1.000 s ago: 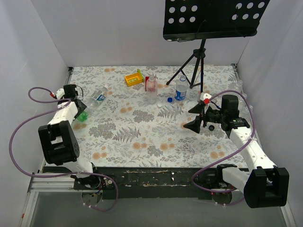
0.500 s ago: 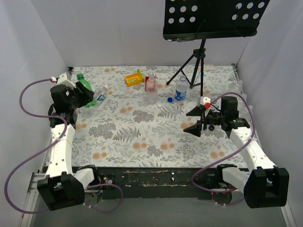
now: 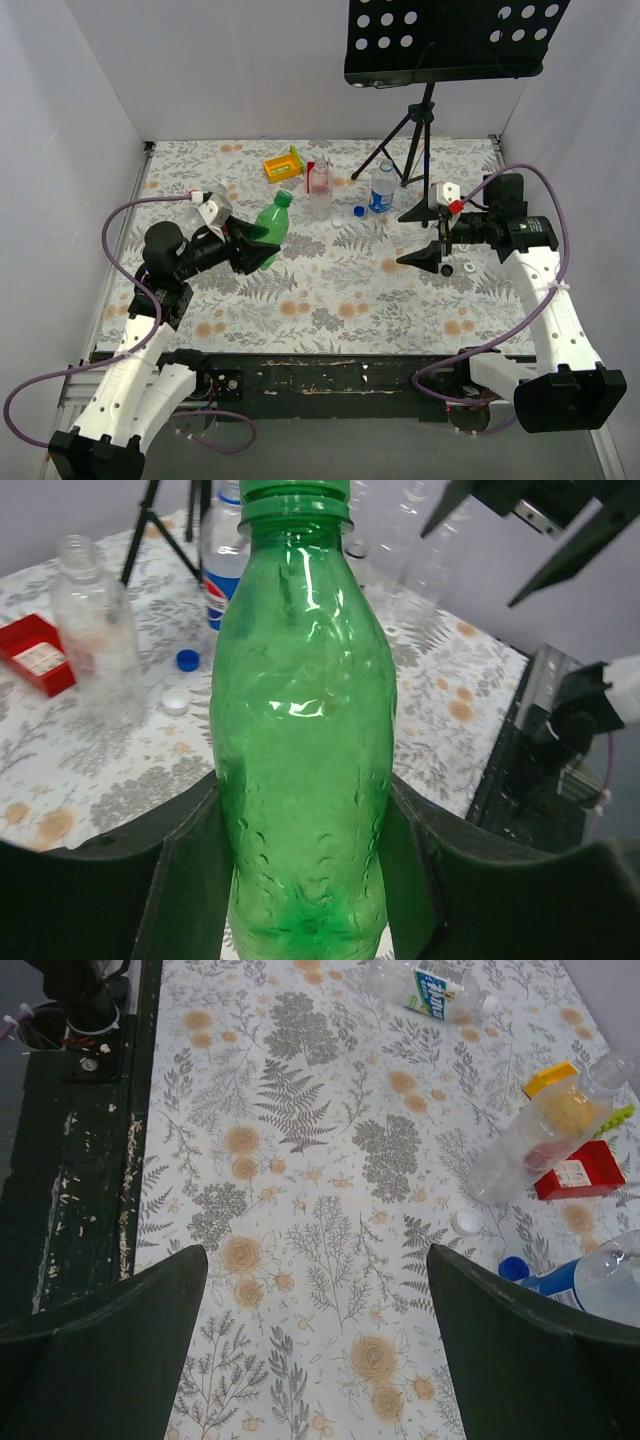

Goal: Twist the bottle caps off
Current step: Unscrew the bottle cap from the plastic bottle.

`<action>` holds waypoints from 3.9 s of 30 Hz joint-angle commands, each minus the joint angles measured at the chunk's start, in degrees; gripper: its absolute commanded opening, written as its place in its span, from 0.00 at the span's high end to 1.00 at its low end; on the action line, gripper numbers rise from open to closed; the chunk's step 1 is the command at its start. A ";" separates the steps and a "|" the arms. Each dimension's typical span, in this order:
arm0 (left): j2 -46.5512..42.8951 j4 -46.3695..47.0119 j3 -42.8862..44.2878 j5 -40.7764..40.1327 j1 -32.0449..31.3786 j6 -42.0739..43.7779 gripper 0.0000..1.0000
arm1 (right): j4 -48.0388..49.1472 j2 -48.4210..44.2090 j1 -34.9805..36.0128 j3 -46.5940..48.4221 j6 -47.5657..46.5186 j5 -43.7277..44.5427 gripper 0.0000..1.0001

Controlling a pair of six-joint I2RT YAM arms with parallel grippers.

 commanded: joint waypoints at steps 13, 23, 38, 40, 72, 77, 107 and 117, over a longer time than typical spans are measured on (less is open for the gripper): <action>3.01 7.24 -5.99 -1.70 -21.18 6.72 0.93 | -9.73 5.65 -0.22 9.40 11.96 -9.59 0.02; 16.29 7.15 -2.56 -12.86 -34.10 13.84 0.94 | 1.61 9.17 6.80 5.36 29.83 -1.79 0.05; 22.71 8.29 -1.86 -20.08 -40.17 15.87 0.96 | 1.54 14.10 13.40 2.81 31.77 8.59 0.15; 22.63 8.55 -2.12 -20.34 -40.09 15.78 0.96 | 1.45 14.01 13.58 2.37 31.50 8.95 0.17; 19.90 15.68 -7.31 18.66 -25.68 4.53 0.95 | -16.07 11.12 26.84 9.31 -18.33 13.66 0.93; 22.97 14.79 -5.20 25.78 -23.83 3.30 0.95 | -9.91 10.06 28.25 8.00 -17.90 22.30 0.93; 20.43 -3.32 -0.36 -30.80 -40.00 24.13 0.97 | 36.51 -1.99 11.12 -20.30 66.39 10.97 0.09; 23.94 -2.61 1.92 -30.80 -41.93 24.39 0.98 | 42.84 1.08 11.12 -23.48 75.97 5.08 0.18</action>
